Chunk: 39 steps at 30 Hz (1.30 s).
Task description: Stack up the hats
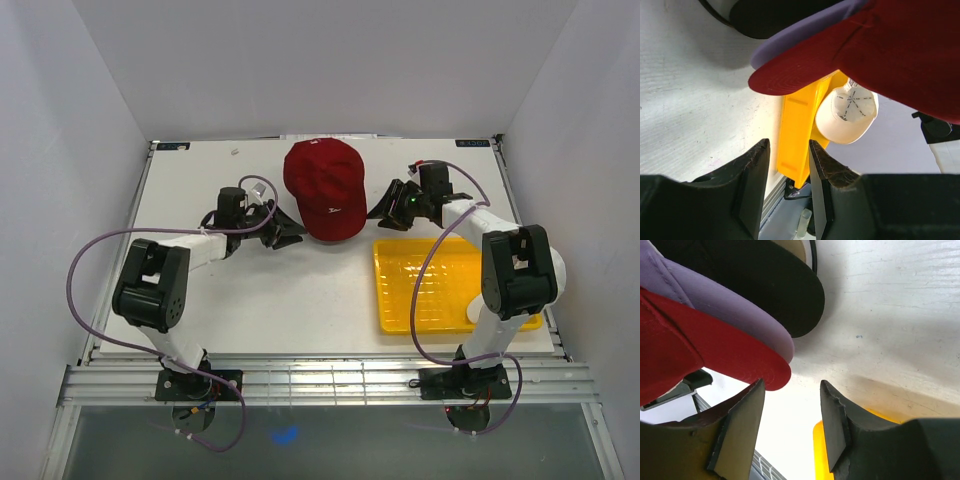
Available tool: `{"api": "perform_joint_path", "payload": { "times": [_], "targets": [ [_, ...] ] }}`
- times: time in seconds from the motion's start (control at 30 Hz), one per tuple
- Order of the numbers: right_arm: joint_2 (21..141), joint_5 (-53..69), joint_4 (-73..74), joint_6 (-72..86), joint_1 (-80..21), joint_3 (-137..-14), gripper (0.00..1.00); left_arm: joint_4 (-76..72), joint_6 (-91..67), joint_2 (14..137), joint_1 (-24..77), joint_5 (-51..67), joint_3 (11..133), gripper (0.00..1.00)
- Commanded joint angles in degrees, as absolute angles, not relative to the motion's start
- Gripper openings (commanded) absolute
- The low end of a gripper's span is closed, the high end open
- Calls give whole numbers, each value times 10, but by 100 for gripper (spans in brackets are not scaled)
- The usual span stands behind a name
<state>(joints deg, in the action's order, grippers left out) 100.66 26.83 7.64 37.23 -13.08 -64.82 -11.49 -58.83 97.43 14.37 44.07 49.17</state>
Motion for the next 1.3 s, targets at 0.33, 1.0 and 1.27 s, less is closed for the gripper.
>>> {"api": "perform_joint_path", "payload": {
  "times": [0.33, 1.0, 1.27],
  "targets": [
    [938, 241, 125, 354, -126, -708, 57, 22, -509, 857, 142, 409, 564, 47],
    [580, 265, 264, 377, -25, -787, 68, 71, -397, 873, 371, 267, 758, 50],
    [544, 253, 331, 370, -26, -842, 69, 47, -352, 1021, 511, 239, 898, 51]
  ]
}}
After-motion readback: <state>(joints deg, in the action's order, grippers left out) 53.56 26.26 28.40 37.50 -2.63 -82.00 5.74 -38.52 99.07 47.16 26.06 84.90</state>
